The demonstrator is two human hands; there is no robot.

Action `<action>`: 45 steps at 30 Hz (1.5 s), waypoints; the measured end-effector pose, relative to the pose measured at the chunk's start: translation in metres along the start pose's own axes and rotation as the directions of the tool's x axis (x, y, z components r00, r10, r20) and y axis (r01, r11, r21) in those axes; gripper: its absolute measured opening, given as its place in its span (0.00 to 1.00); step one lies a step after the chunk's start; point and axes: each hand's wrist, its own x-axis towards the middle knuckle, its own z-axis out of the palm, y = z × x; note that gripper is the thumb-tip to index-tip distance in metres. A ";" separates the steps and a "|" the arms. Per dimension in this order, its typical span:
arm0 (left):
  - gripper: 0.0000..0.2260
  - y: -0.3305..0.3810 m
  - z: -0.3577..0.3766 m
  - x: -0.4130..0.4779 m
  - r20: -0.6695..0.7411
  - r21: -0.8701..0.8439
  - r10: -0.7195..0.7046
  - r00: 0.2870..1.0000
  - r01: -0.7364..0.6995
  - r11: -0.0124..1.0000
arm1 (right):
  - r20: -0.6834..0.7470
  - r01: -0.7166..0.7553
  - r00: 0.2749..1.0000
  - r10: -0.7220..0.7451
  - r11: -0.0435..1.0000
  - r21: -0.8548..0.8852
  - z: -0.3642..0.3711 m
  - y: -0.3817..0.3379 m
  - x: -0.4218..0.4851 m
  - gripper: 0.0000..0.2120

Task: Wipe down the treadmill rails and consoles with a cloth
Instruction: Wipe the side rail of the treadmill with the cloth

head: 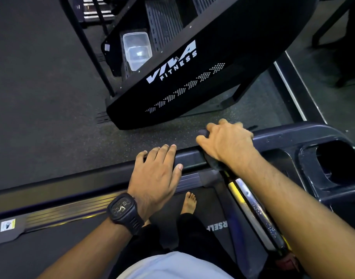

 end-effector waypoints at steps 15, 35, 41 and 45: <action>0.26 0.009 0.000 0.008 0.001 -0.056 0.037 0.999 -0.037 0.998 | -0.118 -0.028 0.993 0.030 0.999 0.021 0.007 -0.001 -0.019 0.25; 0.27 0.020 0.004 0.012 -0.013 -0.027 0.085 0.996 -0.085 0.996 | 0.160 0.217 0.965 -0.209 0.975 -0.035 -0.016 0.005 0.019 0.29; 0.27 0.020 0.002 0.014 -0.008 -0.031 0.091 0.996 -0.092 0.995 | -0.199 0.104 0.974 -0.105 0.994 -0.013 0.009 0.014 -0.017 0.25; 0.27 0.022 0.002 0.017 0.000 -0.022 0.118 0.993 -0.118 0.993 | -0.097 0.253 0.963 -0.250 0.967 0.015 0.004 0.015 -0.005 0.25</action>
